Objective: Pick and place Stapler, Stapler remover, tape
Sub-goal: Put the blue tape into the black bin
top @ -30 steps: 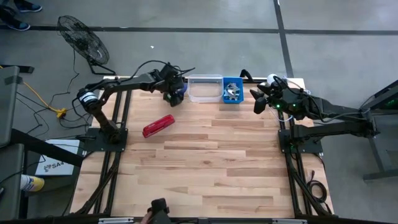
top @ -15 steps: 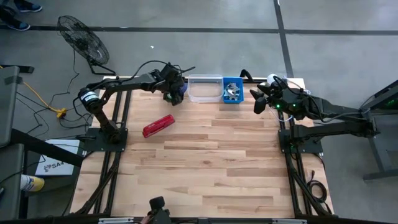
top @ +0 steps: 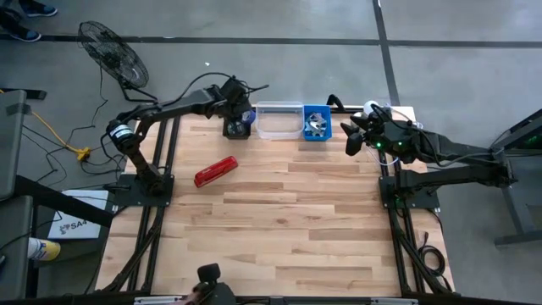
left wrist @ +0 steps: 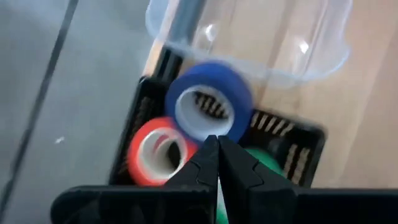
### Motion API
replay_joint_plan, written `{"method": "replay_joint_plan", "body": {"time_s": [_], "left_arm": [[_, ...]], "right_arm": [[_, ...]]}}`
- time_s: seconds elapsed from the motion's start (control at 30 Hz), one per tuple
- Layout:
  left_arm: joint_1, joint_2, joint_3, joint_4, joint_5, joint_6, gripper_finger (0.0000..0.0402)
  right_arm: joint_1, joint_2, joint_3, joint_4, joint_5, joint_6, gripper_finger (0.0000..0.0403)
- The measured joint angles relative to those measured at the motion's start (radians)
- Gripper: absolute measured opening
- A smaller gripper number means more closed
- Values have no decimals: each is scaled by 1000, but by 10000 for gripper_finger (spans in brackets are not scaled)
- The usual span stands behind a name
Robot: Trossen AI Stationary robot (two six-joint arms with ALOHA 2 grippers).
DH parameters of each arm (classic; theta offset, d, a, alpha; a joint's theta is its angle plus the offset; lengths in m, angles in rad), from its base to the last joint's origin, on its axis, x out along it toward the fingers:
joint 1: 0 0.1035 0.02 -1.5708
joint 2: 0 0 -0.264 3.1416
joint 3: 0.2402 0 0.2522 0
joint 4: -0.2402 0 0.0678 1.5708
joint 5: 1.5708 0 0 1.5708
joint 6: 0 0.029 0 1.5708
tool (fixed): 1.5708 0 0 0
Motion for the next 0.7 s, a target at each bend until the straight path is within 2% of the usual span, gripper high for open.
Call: {"method": "replay_joint_plan", "body": {"time_s": [0.13,0.33,0.47,0.57,0.7], "left_arm": [[0,0,58,-131,-87,58,1],[1,0,78,-153,51,41,1],[0,0,64,-94,71,40,14],[4,0,52,-90,119,40,50],[20,0,32,-80,151,40,137]], "right_arm": [[0,0,0,-9,0,0,216],[0,0,0,-14,0,0,216],[0,0,0,-14,-3,-3,217],[0,0,0,-15,-12,-5,217],[0,0,0,-22,-27,-3,216]]}}
